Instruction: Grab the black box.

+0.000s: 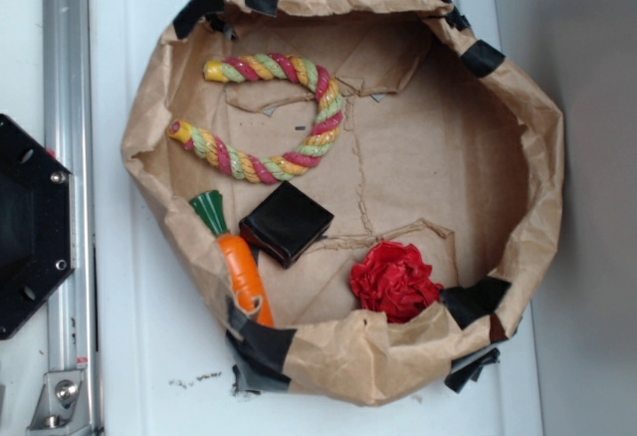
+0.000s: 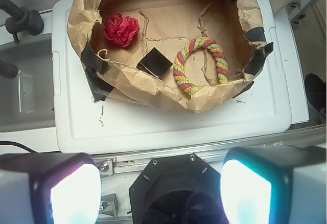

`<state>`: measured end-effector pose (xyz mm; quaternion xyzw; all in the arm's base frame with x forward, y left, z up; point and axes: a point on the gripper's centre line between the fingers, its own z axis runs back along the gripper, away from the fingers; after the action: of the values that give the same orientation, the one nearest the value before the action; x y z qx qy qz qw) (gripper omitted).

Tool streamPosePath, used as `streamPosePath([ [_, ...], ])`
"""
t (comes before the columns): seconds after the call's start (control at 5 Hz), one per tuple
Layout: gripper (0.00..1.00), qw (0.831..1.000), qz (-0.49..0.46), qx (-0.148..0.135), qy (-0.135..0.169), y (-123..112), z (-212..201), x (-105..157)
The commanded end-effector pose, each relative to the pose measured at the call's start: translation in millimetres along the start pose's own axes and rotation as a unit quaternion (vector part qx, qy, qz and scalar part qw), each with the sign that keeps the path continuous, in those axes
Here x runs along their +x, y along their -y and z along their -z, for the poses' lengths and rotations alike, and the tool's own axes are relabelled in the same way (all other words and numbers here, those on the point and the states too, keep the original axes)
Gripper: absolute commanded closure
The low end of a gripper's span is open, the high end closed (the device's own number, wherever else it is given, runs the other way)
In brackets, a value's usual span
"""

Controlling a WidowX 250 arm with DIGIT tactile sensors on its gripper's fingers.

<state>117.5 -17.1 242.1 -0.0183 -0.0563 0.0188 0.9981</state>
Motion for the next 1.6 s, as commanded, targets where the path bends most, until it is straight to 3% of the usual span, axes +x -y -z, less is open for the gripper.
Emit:
streamPosePath([
  [0.0,0.00,1.000,0.000,0.000,0.000,0.0,0.0,0.0],
  [0.2,0.00,0.999,-0.045,-0.010,0.011,-5.7,6.0,43.6],
  [0.4,0.00,0.986,-0.159,-0.038,0.020,-12.0,29.6,88.7],
  [0.6,0.00,0.955,-0.290,-0.065,-0.019,-14.4,86.8,123.0],
  [0.8,0.00,0.931,-0.341,-0.126,-0.046,-14.2,138.1,109.8],
  [1.2,0.00,0.931,-0.341,-0.126,-0.046,-14.2,138.1,109.8],
  [1.4,0.00,0.932,-0.339,-0.104,-0.075,-8.9,187.4,100.5],
])
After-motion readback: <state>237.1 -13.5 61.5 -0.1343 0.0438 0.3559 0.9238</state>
